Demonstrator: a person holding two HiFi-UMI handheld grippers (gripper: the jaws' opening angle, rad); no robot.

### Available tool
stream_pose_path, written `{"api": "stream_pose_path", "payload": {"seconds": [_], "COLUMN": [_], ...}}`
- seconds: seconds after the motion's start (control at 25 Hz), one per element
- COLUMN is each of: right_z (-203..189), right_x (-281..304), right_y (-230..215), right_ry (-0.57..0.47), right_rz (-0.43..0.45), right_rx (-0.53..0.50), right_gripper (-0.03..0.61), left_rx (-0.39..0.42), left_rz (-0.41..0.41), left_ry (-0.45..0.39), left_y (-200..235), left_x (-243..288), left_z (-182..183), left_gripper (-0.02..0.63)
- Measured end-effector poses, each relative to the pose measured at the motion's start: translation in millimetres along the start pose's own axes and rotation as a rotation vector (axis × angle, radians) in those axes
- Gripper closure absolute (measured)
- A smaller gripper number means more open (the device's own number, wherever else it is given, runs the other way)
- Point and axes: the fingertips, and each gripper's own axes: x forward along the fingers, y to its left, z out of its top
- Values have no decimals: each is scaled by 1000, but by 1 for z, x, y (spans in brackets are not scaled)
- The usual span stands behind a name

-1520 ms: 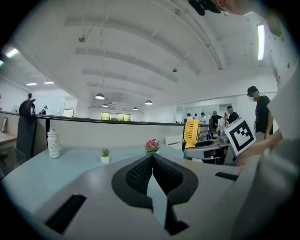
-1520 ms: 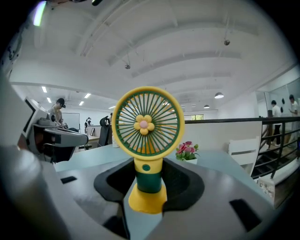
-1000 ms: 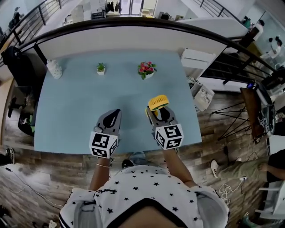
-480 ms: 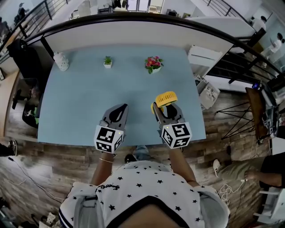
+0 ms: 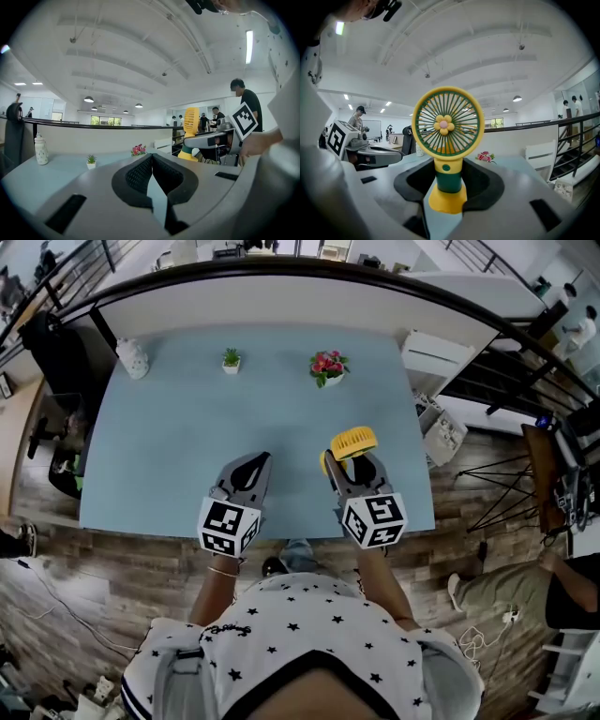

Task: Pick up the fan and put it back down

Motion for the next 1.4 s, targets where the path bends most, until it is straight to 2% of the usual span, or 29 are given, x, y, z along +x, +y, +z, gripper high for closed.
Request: {"api": "stream_pose_path", "payload": {"seconds": [0.52,1.4], "right_z": [-5,-23], "right_x": [4,68], "right_y": [-8,-22], "right_ry": [10,39], "right_rz": [6,40], "right_rx": [10,5], "right_gripper": [405,406], "left_rx": [-11,-31], "left_rz": [6,128], "left_ry": [9,53], "left_y": [1,47], "left_x": [7,8], "left_z": [-3,-12], "left_gripper": [586,586]}}
